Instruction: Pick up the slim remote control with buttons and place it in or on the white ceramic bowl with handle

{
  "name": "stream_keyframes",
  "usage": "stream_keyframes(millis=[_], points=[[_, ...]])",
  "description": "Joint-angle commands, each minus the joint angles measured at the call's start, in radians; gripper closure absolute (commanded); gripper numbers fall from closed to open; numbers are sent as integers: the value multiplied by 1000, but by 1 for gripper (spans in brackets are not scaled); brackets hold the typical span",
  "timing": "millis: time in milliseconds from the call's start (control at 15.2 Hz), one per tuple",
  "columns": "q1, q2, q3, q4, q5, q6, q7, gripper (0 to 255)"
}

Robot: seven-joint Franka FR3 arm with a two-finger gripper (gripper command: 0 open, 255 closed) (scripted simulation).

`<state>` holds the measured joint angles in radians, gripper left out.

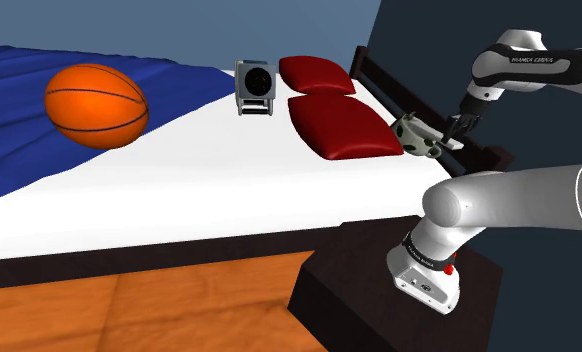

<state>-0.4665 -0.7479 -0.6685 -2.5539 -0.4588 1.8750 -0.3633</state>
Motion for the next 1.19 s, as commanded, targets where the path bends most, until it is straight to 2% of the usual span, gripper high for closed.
stream_keyframes(millis=[0,330,594,1122], points=[[1,2,-1,-1,0,1,0,0],[0,1,-1,-2,-1,1,0,0],[10,-15,51,108,39,-126,-8,0],[10,-15,51,108,39,-126,-8,0]])
